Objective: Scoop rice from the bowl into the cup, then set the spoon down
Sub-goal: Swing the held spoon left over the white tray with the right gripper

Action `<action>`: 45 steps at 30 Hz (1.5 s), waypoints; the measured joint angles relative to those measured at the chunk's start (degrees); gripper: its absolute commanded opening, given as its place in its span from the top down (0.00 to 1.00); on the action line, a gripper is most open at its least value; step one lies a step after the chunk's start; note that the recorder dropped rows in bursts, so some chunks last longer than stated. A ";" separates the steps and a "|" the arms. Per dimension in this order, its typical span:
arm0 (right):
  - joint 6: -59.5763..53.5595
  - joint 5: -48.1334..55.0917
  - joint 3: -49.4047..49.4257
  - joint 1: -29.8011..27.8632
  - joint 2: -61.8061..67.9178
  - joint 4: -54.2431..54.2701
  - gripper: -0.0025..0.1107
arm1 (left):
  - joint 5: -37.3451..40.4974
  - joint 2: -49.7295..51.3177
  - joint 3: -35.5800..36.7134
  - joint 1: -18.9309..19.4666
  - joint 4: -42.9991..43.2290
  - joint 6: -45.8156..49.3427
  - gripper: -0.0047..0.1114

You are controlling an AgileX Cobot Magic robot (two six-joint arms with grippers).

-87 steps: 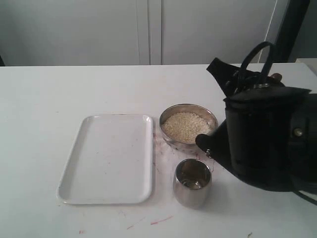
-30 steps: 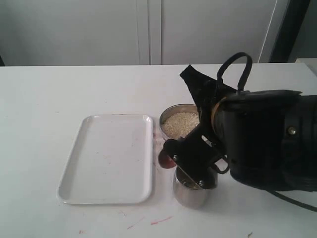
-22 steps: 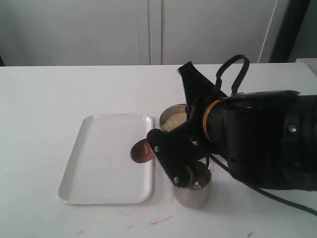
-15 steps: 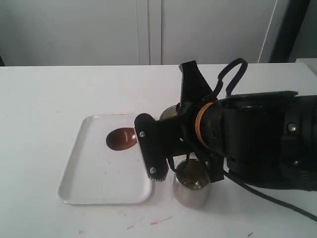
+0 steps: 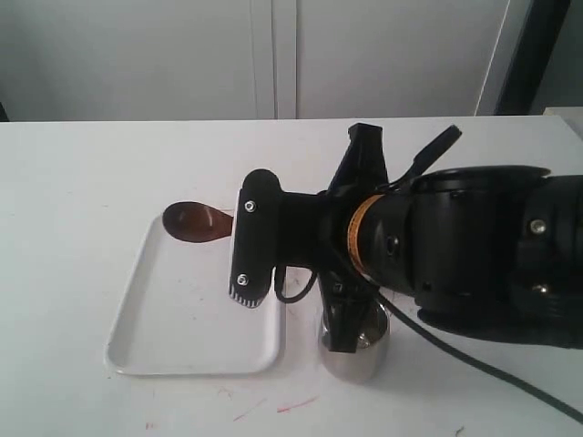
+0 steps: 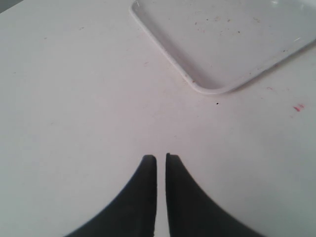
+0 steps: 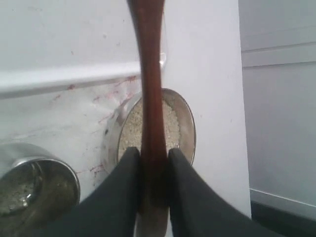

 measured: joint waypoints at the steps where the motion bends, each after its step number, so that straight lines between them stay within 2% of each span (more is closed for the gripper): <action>1: -0.01 -0.38 0.00 0.00 0.00 0.13 0.98 | 0.00 0.00 0.00 0.00 0.00 0.00 0.84; 24: 1.48 -3.99 0.00 0.00 0.00 1.00 0.98 | 0.00 0.00 0.00 0.00 0.00 0.00 0.84; 29: 9.07 -6.35 0.00 0.00 0.00 4.33 0.98 | 0.00 0.00 0.00 0.00 0.00 0.00 0.84; 39: 33.22 -16.46 0.00 0.00 0.09 4.68 0.98 | 0.00 0.00 0.00 0.00 0.00 0.00 0.84; 45: 49.82 -17.22 0.00 0.00 0.96 4.68 0.98 | 0.00 0.00 0.00 0.00 0.00 0.00 0.84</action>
